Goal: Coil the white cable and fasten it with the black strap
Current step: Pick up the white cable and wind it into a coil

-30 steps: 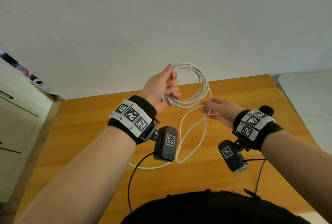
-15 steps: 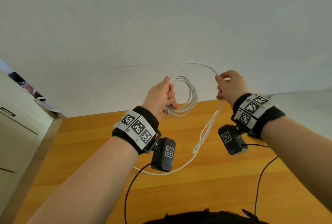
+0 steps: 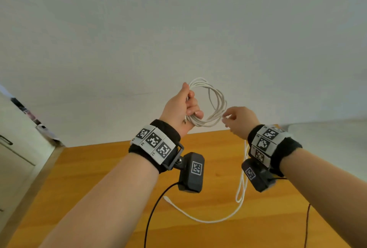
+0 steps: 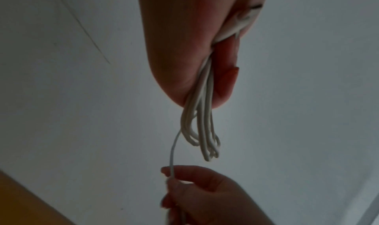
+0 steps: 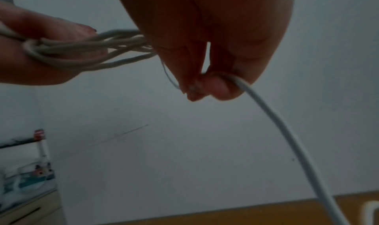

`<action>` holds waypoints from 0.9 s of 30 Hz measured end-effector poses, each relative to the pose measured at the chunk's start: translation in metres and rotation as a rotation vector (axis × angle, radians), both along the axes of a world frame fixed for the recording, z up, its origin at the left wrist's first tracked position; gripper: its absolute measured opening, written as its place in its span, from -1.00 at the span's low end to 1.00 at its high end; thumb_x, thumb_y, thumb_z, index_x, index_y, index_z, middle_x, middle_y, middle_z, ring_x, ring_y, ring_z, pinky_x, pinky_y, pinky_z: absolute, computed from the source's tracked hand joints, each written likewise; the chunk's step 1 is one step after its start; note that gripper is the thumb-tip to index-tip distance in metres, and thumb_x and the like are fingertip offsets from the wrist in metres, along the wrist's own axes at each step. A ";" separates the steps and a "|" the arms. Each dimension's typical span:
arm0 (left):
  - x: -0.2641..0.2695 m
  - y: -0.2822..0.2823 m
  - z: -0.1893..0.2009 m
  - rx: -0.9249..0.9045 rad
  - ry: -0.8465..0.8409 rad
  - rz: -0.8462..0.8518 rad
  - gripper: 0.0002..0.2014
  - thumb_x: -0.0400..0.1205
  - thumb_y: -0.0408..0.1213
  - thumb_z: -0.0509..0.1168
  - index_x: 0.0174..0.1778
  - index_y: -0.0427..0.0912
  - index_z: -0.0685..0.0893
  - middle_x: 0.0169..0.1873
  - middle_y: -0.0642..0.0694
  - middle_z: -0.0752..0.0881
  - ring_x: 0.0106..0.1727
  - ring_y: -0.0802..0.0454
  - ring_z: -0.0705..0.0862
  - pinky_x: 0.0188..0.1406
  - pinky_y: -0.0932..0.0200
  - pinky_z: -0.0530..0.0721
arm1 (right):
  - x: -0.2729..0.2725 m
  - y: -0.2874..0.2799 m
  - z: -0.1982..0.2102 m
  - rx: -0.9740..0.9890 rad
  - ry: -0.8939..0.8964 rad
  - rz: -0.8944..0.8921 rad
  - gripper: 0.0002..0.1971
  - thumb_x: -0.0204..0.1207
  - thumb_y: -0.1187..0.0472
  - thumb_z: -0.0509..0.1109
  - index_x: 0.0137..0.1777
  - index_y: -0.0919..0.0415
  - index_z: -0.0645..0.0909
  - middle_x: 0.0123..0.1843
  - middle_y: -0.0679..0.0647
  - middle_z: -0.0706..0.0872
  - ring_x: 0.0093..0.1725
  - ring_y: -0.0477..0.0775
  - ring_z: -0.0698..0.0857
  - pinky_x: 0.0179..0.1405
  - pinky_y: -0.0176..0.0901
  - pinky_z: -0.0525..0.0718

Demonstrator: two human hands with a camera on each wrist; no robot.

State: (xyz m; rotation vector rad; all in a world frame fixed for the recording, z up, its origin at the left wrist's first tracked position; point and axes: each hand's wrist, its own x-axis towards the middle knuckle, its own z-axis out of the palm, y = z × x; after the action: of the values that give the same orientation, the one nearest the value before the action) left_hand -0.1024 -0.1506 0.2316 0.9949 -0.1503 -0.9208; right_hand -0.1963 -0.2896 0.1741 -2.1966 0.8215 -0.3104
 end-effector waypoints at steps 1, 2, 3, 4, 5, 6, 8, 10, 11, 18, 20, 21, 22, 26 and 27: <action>-0.001 -0.003 0.000 -0.015 0.020 0.017 -0.59 0.71 0.06 0.08 -0.38 -0.10 0.41 -0.69 0.08 0.22 -0.74 0.17 0.18 -0.66 0.35 0.34 | -0.002 0.001 -0.004 0.071 -0.008 0.016 -0.89 0.59 0.27 0.29 0.06 0.10 0.58 -0.15 0.17 0.72 -0.31 0.09 0.65 -0.22 -0.12 0.67; -0.002 -0.006 -0.001 -0.024 0.030 0.035 -0.59 0.71 0.06 0.08 -0.38 -0.10 0.42 -0.68 0.08 0.22 -0.73 0.17 0.18 -0.64 0.33 0.34 | -0.005 0.001 -0.009 0.128 -0.003 0.031 -0.88 0.59 0.30 0.27 0.05 0.09 0.53 -0.19 0.17 0.72 -0.31 0.09 0.67 -0.18 -0.09 0.70; -0.003 -0.008 -0.002 -0.030 0.033 0.055 -0.60 0.71 0.06 0.08 -0.37 -0.11 0.42 -0.67 0.08 0.23 -0.72 0.16 0.19 -0.62 0.32 0.34 | -0.007 0.000 -0.014 0.167 0.023 0.053 -0.89 0.58 0.31 0.27 0.04 0.11 0.53 -0.23 0.14 0.73 -0.30 0.07 0.69 -0.17 -0.12 0.71; -0.004 -0.010 -0.002 -0.039 0.036 0.077 -0.60 0.71 0.05 0.08 -0.37 -0.11 0.42 -0.66 0.07 0.23 -0.71 0.16 0.19 -0.60 0.31 0.33 | -0.010 -0.001 -0.020 0.193 0.066 0.085 -0.91 0.57 0.32 0.27 0.01 0.16 0.54 -0.27 0.10 0.74 -0.29 0.03 0.70 -0.21 -0.20 0.68; -0.006 -0.012 -0.003 -0.051 0.038 0.100 -0.60 0.71 0.04 0.08 -0.37 -0.12 0.42 -0.65 0.06 0.23 -0.70 0.15 0.19 -0.58 0.30 0.32 | -0.014 -0.001 -0.025 0.215 0.115 0.126 -0.94 0.57 0.31 0.27 -0.02 0.20 0.56 -0.29 0.05 0.74 -0.30 -0.04 0.69 -0.25 -0.29 0.64; -0.006 -0.013 -0.003 -0.064 0.041 0.122 -0.60 0.72 0.04 0.08 -0.37 -0.12 0.41 -0.65 0.06 0.23 -0.70 0.15 0.19 -0.57 0.30 0.31 | -0.018 0.000 -0.031 0.240 0.163 0.166 -0.95 0.57 0.30 0.27 -0.05 0.23 0.57 -0.28 0.03 0.75 -0.30 -0.11 0.68 -0.26 -0.33 0.60; -0.007 -0.014 -0.003 -0.082 0.043 0.164 -0.60 0.72 0.03 0.07 -0.37 -0.12 0.40 -0.66 0.06 0.22 -0.70 0.15 0.19 -0.56 0.30 0.32 | -0.026 0.001 -0.045 0.310 0.219 0.210 -0.94 0.59 0.29 0.26 -0.07 0.24 0.55 -0.16 0.11 0.78 -0.23 -0.12 0.70 -0.25 -0.36 0.60; -0.007 -0.014 -0.003 -0.083 0.037 0.207 -0.60 0.72 0.04 0.07 -0.37 -0.11 0.39 -0.66 0.07 0.22 -0.71 0.14 0.19 -0.56 0.29 0.32 | -0.033 0.003 -0.057 0.340 0.226 0.226 -0.92 0.62 0.30 0.22 -0.05 0.26 0.53 -0.08 0.20 0.78 -0.13 -0.03 0.75 -0.26 -0.38 0.59; -0.008 -0.014 -0.004 -0.070 0.024 0.229 -0.61 0.72 0.04 0.07 -0.37 -0.10 0.39 -0.66 0.06 0.22 -0.71 0.14 0.19 -0.56 0.28 0.32 | -0.035 0.004 -0.060 0.329 0.212 0.229 -0.90 0.64 0.31 0.19 -0.03 0.27 0.54 -0.12 0.21 0.78 -0.18 -0.03 0.75 -0.31 -0.41 0.57; -0.015 -0.022 -0.023 0.117 -0.224 0.290 -0.66 0.74 -0.13 -0.03 -0.37 -0.09 0.31 -0.70 0.09 0.24 -0.72 0.15 0.22 -0.45 0.17 0.33 | -0.046 0.012 -0.055 0.024 0.149 0.261 -0.73 0.67 0.25 0.14 0.19 0.14 0.66 -0.33 0.10 0.56 -0.35 0.05 0.50 -0.42 -0.26 0.42; -0.017 -0.024 -0.028 0.143 -0.274 0.282 -0.67 0.72 -0.23 -0.03 -0.40 -0.10 0.30 -0.72 0.08 0.27 -0.72 0.14 0.24 -0.46 0.15 0.28 | -0.048 0.017 -0.048 -0.117 0.147 0.318 -0.76 0.66 0.25 0.16 -0.09 0.23 0.66 -0.35 0.11 0.49 -0.29 0.10 0.46 -0.40 -0.23 0.34; -0.018 -0.024 -0.031 0.171 -0.325 0.274 -0.68 0.71 -0.28 -0.03 -0.41 -0.11 0.29 -0.71 0.07 0.28 -0.70 0.13 0.24 -0.48 0.15 0.27 | -0.047 0.019 -0.044 -0.177 0.155 0.343 -0.74 0.65 0.25 0.17 -0.20 0.29 0.61 -0.38 0.10 0.44 -0.30 0.10 0.42 -0.43 -0.23 0.29; -0.020 -0.023 -0.036 0.210 -0.398 0.266 -0.69 0.70 -0.32 -0.03 -0.40 -0.12 0.27 -0.67 0.05 0.30 -0.67 0.12 0.25 -0.51 0.16 0.29 | -0.046 0.022 -0.041 -0.222 0.162 0.365 -0.72 0.64 0.24 0.18 -0.25 0.34 0.57 -0.39 0.11 0.41 -0.31 0.10 0.40 -0.43 -0.21 0.28; -0.024 -0.010 -0.054 0.379 -0.728 0.212 -0.73 0.74 -0.29 -0.02 -0.31 -0.13 0.34 -0.48 -0.03 0.44 -0.49 0.05 0.47 -0.44 0.22 0.57 | -0.041 0.032 -0.034 -0.328 0.182 0.438 -0.72 0.66 0.13 0.16 -0.14 0.24 0.62 -0.24 0.18 0.63 -0.19 0.19 0.59 -0.20 0.00 0.56; -0.025 -0.006 -0.057 0.415 -0.775 0.198 -0.74 0.75 -0.28 -0.01 -0.28 -0.13 0.36 -0.46 -0.03 0.49 -0.45 0.05 0.56 -0.34 0.17 0.65 | -0.041 0.036 -0.032 -0.344 0.200 0.446 -0.73 0.67 0.09 0.14 -0.04 0.15 0.66 -0.18 0.14 0.70 -0.14 0.18 0.64 -0.15 0.02 0.62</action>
State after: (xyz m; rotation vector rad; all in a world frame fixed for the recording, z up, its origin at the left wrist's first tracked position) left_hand -0.1272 -0.1569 0.1742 1.6900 -0.5148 -0.3466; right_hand -0.2369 -0.2532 0.1423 -2.6905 0.3752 -0.0079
